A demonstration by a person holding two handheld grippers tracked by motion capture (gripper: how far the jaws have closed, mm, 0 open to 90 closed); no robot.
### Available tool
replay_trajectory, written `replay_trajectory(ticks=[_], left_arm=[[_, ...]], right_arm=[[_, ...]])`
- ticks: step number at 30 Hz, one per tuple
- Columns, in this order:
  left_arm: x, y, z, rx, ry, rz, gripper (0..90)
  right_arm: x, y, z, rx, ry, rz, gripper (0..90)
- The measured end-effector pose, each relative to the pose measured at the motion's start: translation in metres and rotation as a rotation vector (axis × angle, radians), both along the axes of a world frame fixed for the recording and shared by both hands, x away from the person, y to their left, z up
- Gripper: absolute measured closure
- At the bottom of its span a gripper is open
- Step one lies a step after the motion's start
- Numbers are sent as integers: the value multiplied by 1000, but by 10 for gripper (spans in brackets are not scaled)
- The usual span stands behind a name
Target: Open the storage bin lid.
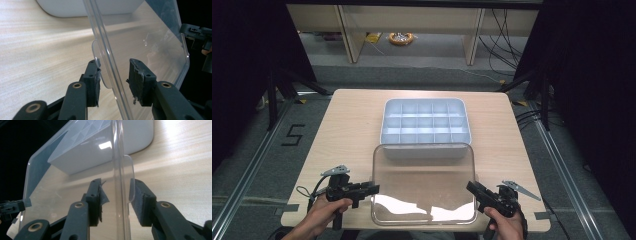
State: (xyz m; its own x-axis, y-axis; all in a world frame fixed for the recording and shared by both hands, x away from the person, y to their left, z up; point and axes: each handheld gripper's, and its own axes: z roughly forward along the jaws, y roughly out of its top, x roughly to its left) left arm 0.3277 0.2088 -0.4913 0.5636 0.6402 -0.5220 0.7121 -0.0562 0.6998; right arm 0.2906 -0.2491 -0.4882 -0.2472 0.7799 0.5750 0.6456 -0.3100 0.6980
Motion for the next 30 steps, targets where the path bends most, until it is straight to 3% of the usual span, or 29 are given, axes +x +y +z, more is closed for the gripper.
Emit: replay_trajectory(ticks=[10,11,12,13,15,18,19,21,25,27,30], left_arm=[[-6,-3,-8,50,-1,-19,601],[-6,-4,-9,55,2,-20,598],[-7,-4,-10,63,0,-26,594],[-8,-5,-10,67,-2,-24,591],[-8,-5,-11,67,2,-29,590],[-7,-5,-12,72,6,-27,587],[-7,-5,-12,77,9,-28,582],[-8,-5,-13,88,13,-35,575],[-7,-6,-15,88,25,-36,570],[-7,-6,-16,93,26,-35,569],[-6,-6,-17,101,29,-36,566]], right_arm=[[-6,2,-8,-17,18,4,616],[-6,1,-10,-49,11,16,613],[-7,2,-9,-31,26,19,611],[-8,0,-10,-70,37,11,609],[-8,0,-12,-56,35,18,606],[-7,1,-15,-82,22,15,604],[-9,2,-13,-66,57,8,601],[-8,2,-14,-105,42,16,594],[-6,2,-19,-94,46,32,591],[-9,5,-15,-47,90,18,590],[-8,3,-16,-68,77,27,590]])
